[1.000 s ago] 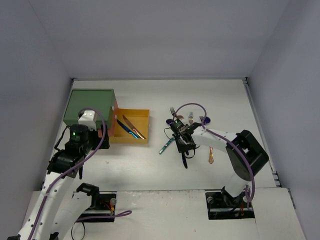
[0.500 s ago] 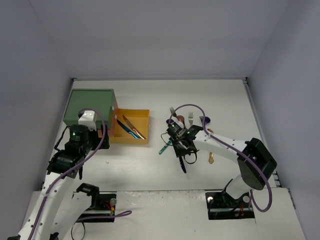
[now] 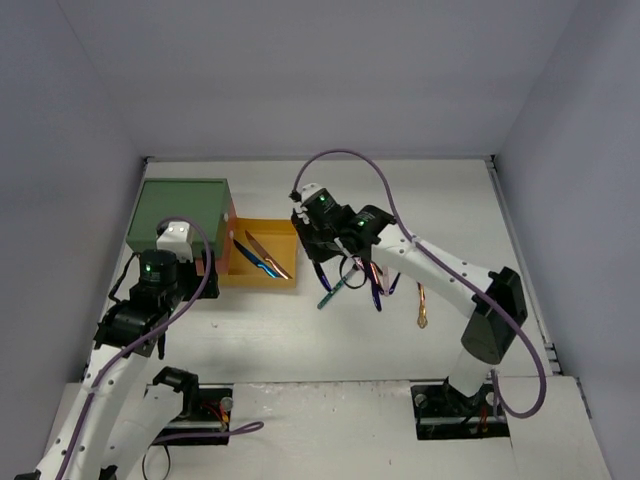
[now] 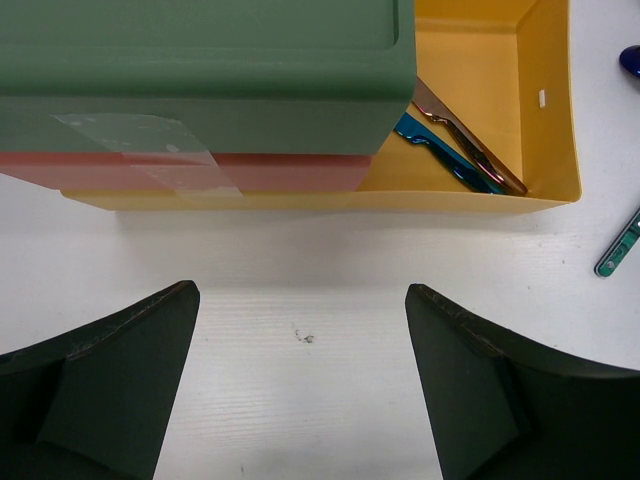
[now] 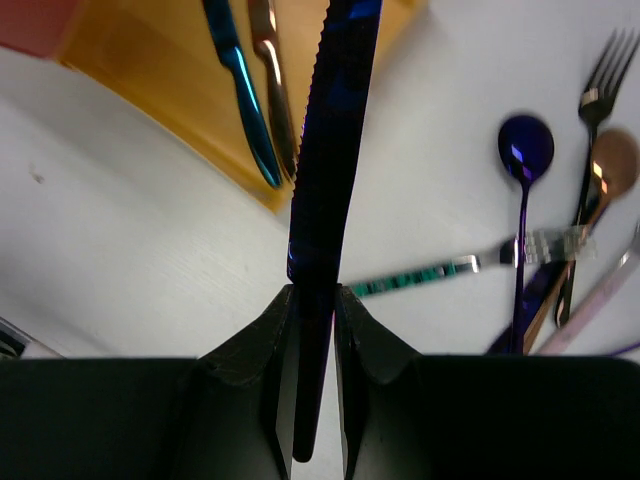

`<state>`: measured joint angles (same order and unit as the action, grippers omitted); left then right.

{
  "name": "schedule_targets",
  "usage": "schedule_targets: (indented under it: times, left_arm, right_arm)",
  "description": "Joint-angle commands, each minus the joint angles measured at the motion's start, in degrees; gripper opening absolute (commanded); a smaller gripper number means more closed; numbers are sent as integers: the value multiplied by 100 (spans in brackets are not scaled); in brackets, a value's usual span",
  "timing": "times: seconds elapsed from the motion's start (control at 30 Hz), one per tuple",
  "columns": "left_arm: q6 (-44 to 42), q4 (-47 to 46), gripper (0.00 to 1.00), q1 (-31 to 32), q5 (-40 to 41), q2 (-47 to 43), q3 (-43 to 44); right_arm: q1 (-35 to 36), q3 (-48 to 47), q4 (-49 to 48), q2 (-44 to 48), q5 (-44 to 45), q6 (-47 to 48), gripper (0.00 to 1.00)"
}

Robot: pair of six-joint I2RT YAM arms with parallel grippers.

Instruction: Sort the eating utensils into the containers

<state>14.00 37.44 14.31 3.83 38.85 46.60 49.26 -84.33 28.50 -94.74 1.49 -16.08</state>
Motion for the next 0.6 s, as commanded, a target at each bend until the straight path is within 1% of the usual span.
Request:
schedule_targets:
  times: [0.0,0.2,0.3,0.4,0.57]
  left_arm:
    - [50,-276,82,20,-52,23,68]
    - [42,-284,82,23,-51,8,68]
    - [41,-290,82,28,-57,24,68]
    - [41,-287,82,20,-66,41,68]
    - [41,-284,82,20,-75,73,83]
  right_arm:
    - [58,-1302,-141,-741,-327,821,0]
    - [109,-2692,-189,-1992,-483,1131,0]
    - [126,-3165,-253,-2409,-483,1212,0]
    - [134,-3300,-405,-2810,-494,1244,0]
    - [177,-3193,-627,-3165,-458,1276,0]
